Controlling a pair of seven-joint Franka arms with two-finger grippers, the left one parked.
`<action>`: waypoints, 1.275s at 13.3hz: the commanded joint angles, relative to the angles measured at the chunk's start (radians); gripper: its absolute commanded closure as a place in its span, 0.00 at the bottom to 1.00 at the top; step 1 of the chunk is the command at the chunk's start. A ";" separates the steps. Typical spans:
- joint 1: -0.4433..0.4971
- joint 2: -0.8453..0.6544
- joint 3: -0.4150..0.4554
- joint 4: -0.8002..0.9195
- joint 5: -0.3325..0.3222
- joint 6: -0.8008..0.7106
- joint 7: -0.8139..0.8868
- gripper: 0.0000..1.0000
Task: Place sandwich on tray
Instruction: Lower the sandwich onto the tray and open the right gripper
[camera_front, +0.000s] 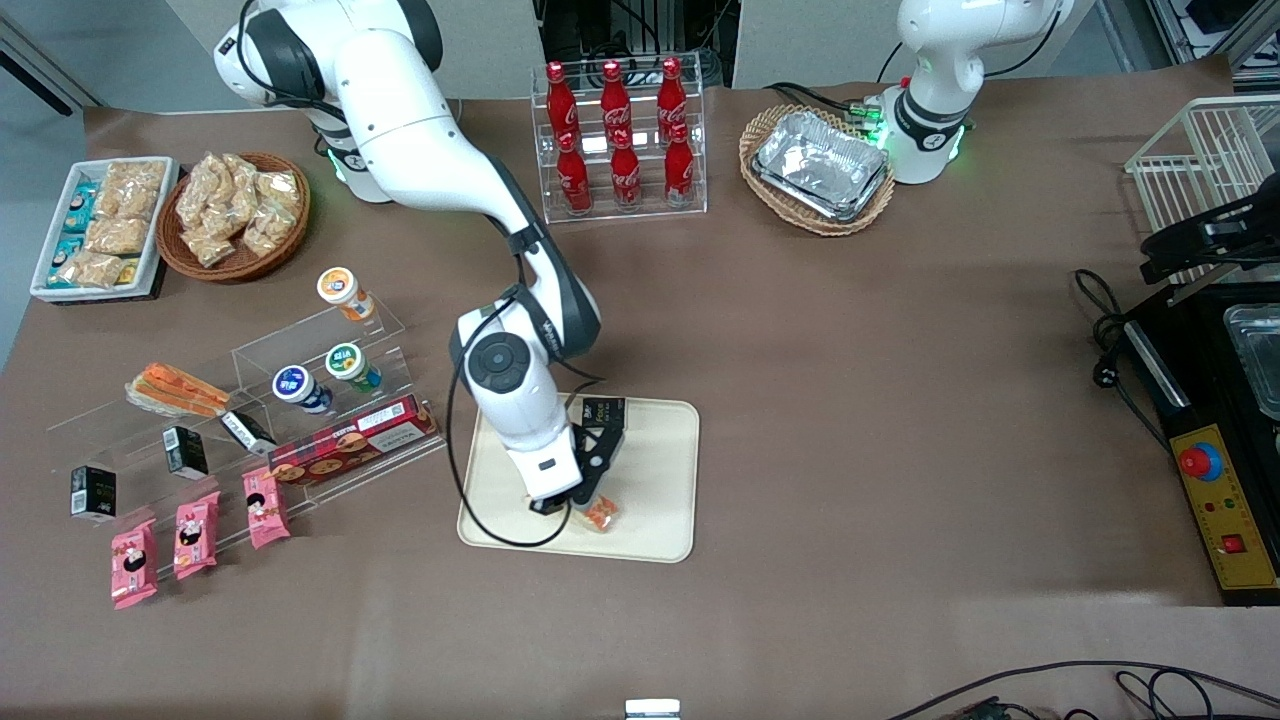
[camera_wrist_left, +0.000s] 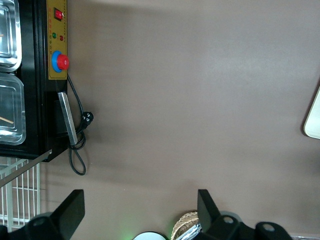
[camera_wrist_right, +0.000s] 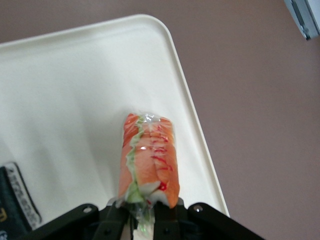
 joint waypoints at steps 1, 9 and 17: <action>-0.013 0.040 0.008 0.046 0.016 0.028 -0.006 0.88; -0.022 0.038 0.009 0.046 0.024 0.042 0.001 0.00; -0.038 -0.061 0.008 0.046 0.093 -0.025 -0.001 0.00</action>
